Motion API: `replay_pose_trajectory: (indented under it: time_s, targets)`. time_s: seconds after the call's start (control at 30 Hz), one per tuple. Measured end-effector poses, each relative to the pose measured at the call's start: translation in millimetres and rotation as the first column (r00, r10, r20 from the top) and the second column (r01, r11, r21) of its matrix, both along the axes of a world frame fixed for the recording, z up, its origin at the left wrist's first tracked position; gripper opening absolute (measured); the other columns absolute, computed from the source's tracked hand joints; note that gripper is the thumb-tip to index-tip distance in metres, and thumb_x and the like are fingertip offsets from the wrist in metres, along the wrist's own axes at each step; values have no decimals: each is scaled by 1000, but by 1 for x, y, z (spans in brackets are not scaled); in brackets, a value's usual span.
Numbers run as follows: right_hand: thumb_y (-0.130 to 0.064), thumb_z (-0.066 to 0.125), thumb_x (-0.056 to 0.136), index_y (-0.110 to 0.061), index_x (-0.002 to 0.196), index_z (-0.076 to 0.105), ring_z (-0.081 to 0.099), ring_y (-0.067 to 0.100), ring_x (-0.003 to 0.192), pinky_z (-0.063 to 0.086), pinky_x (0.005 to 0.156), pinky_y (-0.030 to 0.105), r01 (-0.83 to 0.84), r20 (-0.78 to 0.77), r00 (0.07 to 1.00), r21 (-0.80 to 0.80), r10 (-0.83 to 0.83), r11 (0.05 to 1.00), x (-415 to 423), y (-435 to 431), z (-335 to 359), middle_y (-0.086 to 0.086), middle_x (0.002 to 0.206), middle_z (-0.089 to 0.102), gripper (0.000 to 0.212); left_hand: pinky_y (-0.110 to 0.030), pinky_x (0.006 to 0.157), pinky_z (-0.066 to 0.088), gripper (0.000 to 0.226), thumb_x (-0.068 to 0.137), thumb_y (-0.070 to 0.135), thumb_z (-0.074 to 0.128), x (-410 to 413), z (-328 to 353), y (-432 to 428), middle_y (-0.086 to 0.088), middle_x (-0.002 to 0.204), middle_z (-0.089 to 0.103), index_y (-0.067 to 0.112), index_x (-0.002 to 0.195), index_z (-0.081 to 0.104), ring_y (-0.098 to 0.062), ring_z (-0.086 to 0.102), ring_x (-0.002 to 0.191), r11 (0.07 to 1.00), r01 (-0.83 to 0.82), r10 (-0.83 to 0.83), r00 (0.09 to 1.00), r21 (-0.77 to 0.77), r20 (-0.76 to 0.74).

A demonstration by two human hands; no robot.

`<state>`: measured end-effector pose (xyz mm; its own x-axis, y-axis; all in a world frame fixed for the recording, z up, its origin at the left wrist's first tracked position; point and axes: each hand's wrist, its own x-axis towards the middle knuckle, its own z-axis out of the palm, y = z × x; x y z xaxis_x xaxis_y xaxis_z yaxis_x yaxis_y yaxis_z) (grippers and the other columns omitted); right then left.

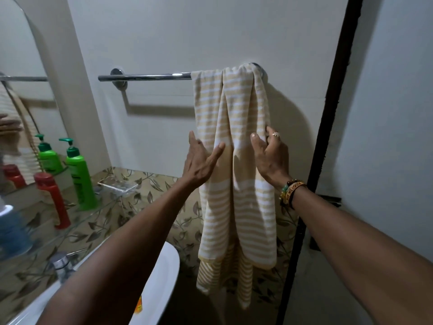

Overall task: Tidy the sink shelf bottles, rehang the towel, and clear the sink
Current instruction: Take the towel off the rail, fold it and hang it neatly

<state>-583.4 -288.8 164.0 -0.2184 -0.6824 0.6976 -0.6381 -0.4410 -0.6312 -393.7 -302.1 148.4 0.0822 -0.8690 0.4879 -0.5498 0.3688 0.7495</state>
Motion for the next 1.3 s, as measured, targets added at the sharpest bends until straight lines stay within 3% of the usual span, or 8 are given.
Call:
replay_pose_trajectory:
  time_s: [0.1,0.3,0.43,0.6,0.77,0.97,1.13,1.3]
  targets:
    - [-47,41,101,-21,61,38,41,8,54,35,58,31,-163,84,984,44,159,986,25,1,12,-10,56,44,48,-38,91,48,110,72,82,57,-1,6,3,-9,130,54,21,155,16,-22,57,112,993,95,-80,982,77,-173]
    - [-89,18,80,-24,67,72,66,17,60,55,60,36,-587,318,797,211,513,782,54,4,21,-2,67,70,86,-40,73,60,34,87,45,70,22,7,0,-3,92,73,14,101,72,-18,70,85,992,105,-112,988,-69,-103]
    - [-99,19,67,-12,94,77,73,21,86,60,80,42,-389,310,894,180,323,904,60,0,16,6,85,77,108,-36,62,43,37,98,37,55,51,6,-6,-2,69,56,12,72,54,-23,53,67,973,-214,200,969,-88,-145]
    - [-68,41,93,-23,74,60,63,12,71,52,67,38,-127,264,961,139,87,982,66,-5,4,-8,73,66,53,-44,76,48,26,99,34,46,75,14,-9,-8,85,58,12,87,54,-34,58,86,902,-427,393,874,-66,-284]
    - [-55,64,87,-18,122,58,60,5,78,46,68,18,-67,314,949,149,17,987,68,-7,-4,-10,89,64,51,-38,70,41,22,101,36,45,78,14,-8,3,75,52,17,91,50,-29,53,80,890,-453,412,846,-49,-339]
    - [-37,56,96,-17,58,36,35,13,52,28,54,34,73,223,970,116,-98,991,62,-3,-15,-6,54,39,47,-33,68,38,25,100,40,45,81,8,-4,4,76,54,16,96,53,-25,52,75,891,-445,389,852,-92,-351]
    - [-40,44,102,-24,61,38,41,2,56,26,48,14,221,325,916,80,-235,972,60,5,-16,-11,62,47,45,-29,59,36,33,97,54,46,77,2,3,13,71,51,21,92,48,-6,49,63,923,-361,305,898,-135,-318]
    - [-45,37,104,-22,75,53,53,12,70,31,61,27,225,402,890,22,-215,974,65,11,-7,-7,74,58,40,-24,60,49,55,79,71,63,66,-3,11,6,83,62,18,95,59,-9,59,71,989,-73,43,973,-126,-226]
